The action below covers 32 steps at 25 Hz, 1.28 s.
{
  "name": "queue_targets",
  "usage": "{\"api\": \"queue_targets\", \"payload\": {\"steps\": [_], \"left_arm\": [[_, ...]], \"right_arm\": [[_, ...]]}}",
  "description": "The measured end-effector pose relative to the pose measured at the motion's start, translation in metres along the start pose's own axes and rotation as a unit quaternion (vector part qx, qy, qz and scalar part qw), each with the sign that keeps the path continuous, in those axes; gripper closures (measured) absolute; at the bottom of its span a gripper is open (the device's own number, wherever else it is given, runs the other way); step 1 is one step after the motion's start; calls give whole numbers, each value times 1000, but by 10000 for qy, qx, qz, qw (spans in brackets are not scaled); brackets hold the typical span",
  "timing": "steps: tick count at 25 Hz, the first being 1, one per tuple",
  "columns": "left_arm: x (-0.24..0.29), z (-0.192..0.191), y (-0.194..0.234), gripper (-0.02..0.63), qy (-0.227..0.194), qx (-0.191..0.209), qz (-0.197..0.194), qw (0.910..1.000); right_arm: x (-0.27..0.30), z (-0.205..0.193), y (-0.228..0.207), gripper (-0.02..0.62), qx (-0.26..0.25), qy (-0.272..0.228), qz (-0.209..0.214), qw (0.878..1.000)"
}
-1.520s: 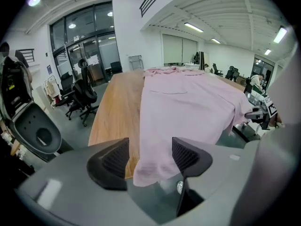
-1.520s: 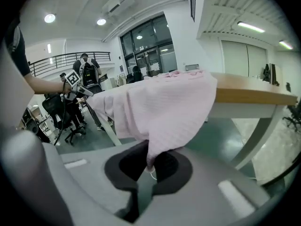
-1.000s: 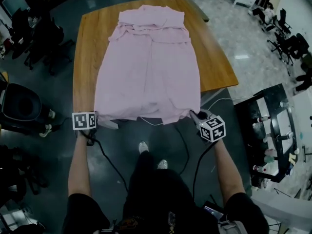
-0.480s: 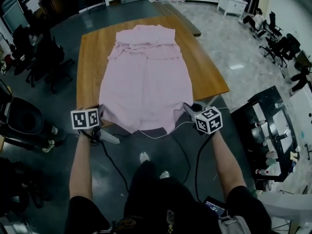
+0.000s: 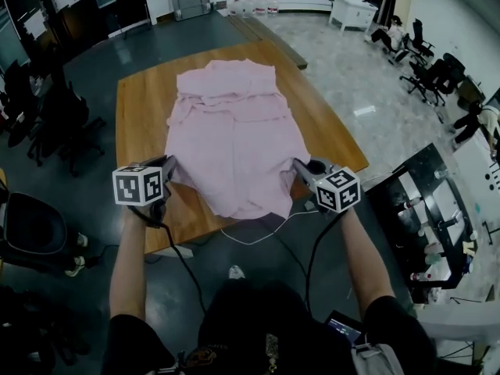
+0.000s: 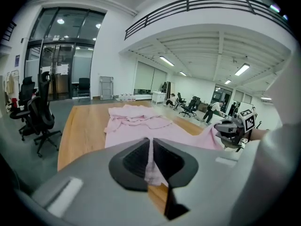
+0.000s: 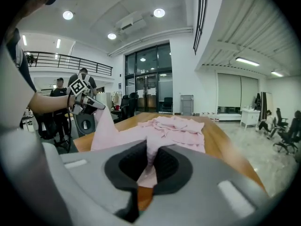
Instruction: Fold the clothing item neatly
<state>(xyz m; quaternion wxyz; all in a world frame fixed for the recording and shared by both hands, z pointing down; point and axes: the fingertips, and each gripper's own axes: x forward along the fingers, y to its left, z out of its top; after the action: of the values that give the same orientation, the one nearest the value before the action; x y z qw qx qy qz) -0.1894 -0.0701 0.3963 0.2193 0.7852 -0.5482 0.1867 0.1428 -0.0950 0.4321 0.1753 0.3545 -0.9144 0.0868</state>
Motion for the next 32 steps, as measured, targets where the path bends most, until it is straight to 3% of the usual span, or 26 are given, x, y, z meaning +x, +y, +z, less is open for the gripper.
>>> {"api": "queue_targets", "payload": {"steps": [6, 11, 18, 26, 32], "left_arm": [[46, 31, 44, 575, 35, -47, 46, 10000], [93, 49, 78, 575, 107, -343, 42, 9993], [166, 57, 130, 575, 469, -506, 590, 9959], [248, 16, 182, 575, 1468, -190, 1425, 9787], [274, -17, 215, 575, 1975, -76, 1927, 9612]], "right_arm": [[39, 25, -47, 581, 87, 40, -454, 9989], [76, 33, -95, 581, 154, 149, -719, 9972], [141, 18, -166, 581, 481, 484, -802, 9944], [206, -37, -237, 581, 983, 1413, -913, 9808], [235, -73, -263, 581, 1231, 1985, -1045, 9667]]}}
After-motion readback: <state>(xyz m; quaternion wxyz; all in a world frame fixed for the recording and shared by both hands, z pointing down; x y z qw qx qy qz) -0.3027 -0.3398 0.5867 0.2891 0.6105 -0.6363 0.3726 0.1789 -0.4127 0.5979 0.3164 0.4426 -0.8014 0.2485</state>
